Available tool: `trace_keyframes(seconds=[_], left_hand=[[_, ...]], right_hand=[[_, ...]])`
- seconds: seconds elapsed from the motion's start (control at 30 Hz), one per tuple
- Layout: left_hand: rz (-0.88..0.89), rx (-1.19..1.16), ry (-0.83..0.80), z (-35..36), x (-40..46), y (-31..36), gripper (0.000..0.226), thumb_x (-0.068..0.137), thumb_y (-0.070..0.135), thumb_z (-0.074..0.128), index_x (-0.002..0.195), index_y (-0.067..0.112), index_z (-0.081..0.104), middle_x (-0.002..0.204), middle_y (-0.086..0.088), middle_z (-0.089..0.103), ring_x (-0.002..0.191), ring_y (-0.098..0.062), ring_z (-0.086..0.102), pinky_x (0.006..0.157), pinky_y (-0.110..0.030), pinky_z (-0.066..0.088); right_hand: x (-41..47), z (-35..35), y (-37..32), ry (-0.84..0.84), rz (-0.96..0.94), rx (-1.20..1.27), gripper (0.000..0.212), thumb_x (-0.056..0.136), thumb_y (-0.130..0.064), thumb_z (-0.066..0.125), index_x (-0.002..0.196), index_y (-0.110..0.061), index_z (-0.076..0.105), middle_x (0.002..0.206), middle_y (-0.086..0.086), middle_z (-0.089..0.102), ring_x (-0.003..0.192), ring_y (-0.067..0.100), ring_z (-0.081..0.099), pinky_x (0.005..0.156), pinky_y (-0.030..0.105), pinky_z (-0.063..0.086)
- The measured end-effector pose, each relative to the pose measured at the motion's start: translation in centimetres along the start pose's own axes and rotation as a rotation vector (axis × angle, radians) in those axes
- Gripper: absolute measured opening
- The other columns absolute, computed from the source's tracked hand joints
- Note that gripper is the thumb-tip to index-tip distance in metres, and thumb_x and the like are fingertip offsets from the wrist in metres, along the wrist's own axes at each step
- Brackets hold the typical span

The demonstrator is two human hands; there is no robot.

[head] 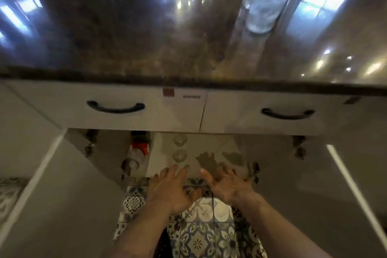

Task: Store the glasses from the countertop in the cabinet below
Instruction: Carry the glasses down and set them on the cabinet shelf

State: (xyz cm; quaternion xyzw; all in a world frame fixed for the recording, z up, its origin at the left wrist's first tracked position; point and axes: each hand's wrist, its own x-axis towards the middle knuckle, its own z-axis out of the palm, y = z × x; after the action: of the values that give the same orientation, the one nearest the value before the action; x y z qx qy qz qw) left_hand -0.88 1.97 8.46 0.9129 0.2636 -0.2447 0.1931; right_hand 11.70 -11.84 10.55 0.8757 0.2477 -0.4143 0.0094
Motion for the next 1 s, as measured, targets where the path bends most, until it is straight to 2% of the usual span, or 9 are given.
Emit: trace_keyframes(seconds=[0.07, 0.17, 0.27, 0.33, 0.43, 0.57, 0.67, 0.8, 1.0], left_hand=[[0.010, -0.020, 0.016, -2.5, -4.0, 1.8, 0.097, 0.075, 0.090, 0.033, 0.155, 0.045, 0.005, 0.167, 0.005, 0.008, 0.150, -0.025, 0.013, 0.118, -0.048, 0.017], [0.045, -0.013, 0.040, -6.8, -10.2, 4.5, 0.103, 0.067, 0.097, 0.028, 0.155, 0.048, 0.007, 0.165, 0.008, 0.016, 0.146, -0.025, 0.025, 0.113, -0.045, 0.029], [0.076, 0.084, 0.088, -11.7, -15.6, 6.7, 0.102, 0.063, 0.100, 0.027, 0.152, 0.052, 0.011, 0.161, 0.007, 0.028, 0.141, -0.021, 0.036, 0.110, -0.045, 0.036], [0.103, 0.115, 0.195, -15.1, -18.0, 7.8, 0.100, 0.066, 0.098, 0.026, 0.153, 0.049, 0.017, 0.160, 0.007, 0.032, 0.142, -0.020, 0.034, 0.114, -0.045, 0.032], [0.150, 0.143, 0.460, -21.5, -22.0, 9.7, 0.096, 0.072, 0.094, 0.026, 0.154, 0.044, 0.023, 0.159, 0.009, 0.034, 0.144, -0.017, 0.032, 0.118, -0.044, 0.024], [0.200, 0.131, 0.823, -29.6, -25.1, 11.3, 0.094, 0.077, 0.091, 0.024, 0.156, 0.040, 0.018, 0.163, 0.003, 0.025, 0.149, -0.018, 0.021, 0.121, -0.046, 0.016], [0.239, 0.081, 1.021, -33.3, -26.4, 11.7, 0.092, 0.081, 0.087, 0.028, 0.157, 0.037, 0.016, 0.164, -0.001, 0.020, 0.150, -0.021, 0.016, 0.122, -0.048, 0.014], [0.267, 0.070, 1.077, -35.9, -26.7, 10.9, 0.092, 0.083, 0.084, 0.035, 0.158, 0.037, 0.009, 0.166, -0.004, 0.013, 0.152, -0.024, 0.009, 0.123, -0.048, 0.010], [0.295, 0.095, 1.058, -38.3, -24.4, 8.7, 0.093, 0.081, 0.087, 0.029, 0.157, 0.039, 0.006, 0.166, -0.003, 0.013, 0.151, -0.023, 0.012, 0.123, -0.045, 0.012]], right_hand=[[-5.0, -2.2, 0.3, -0.011, -0.020, 0.008, 0.102, 0.070, -0.095, -0.002, 0.157, -0.045, 0.016, 0.171, 0.002, 0.004, 0.155, 0.032, -0.001, 0.119, 0.066, 0.003], [-12.8, -5.9, 1.0, -0.013, -0.023, 0.042, 0.111, 0.068, -0.096, -0.002, 0.157, -0.036, 0.023, 0.170, 0.004, 0.008, 0.156, 0.030, 0.001, 0.121, 0.062, 0.006], [-19.9, -9.8, 1.7, 0.054, -0.047, 0.064, 0.106, 0.076, -0.093, 0.003, 0.157, -0.030, 0.030, 0.169, 0.009, 0.014, 0.155, 0.033, 0.007, 0.118, 0.066, 0.002], [-22.7, -12.2, 2.1, 0.161, -0.089, 0.067, 0.096, 0.082, -0.089, 0.007, 0.156, -0.033, 0.031, 0.168, 0.008, 0.018, 0.154, 0.034, 0.011, 0.118, 0.068, 0.002], [-27.7, -16.5, 2.1, 0.365, -0.169, 0.063, 0.084, 0.086, -0.084, 0.014, 0.156, -0.039, 0.029, 0.168, 0.005, 0.019, 0.154, 0.030, 0.010, 0.119, 0.067, 0.004], [-32.5, -21.4, 0.8, 0.734, -0.244, 0.015, 0.080, 0.089, -0.081, 0.018, 0.158, -0.040, 0.018, 0.170, 0.004, 0.004, 0.156, 0.027, -0.005, 0.121, 0.064, 0.002], [-34.8, -23.5, 0.1, 0.897, -0.263, -0.055, 0.076, 0.092, -0.077, 0.018, 0.158, -0.041, 0.012, 0.170, 0.004, -0.005, 0.154, 0.028, -0.015, 0.121, 0.063, -0.002], [-36.1, -25.2, -0.6, 0.958, -0.255, -0.069, 0.074, 0.094, -0.075, 0.021, 0.159, -0.040, 0.011, 0.170, 0.005, -0.007, 0.154, 0.029, -0.017, 0.121, 0.063, -0.003], [-34.8, -27.3, -1.6, 0.962, -0.202, -0.066, 0.073, 0.095, -0.073, 0.022, 0.159, -0.039, 0.010, 0.170, 0.005, -0.006, 0.155, 0.029, -0.014, 0.122, 0.063, 0.001]])
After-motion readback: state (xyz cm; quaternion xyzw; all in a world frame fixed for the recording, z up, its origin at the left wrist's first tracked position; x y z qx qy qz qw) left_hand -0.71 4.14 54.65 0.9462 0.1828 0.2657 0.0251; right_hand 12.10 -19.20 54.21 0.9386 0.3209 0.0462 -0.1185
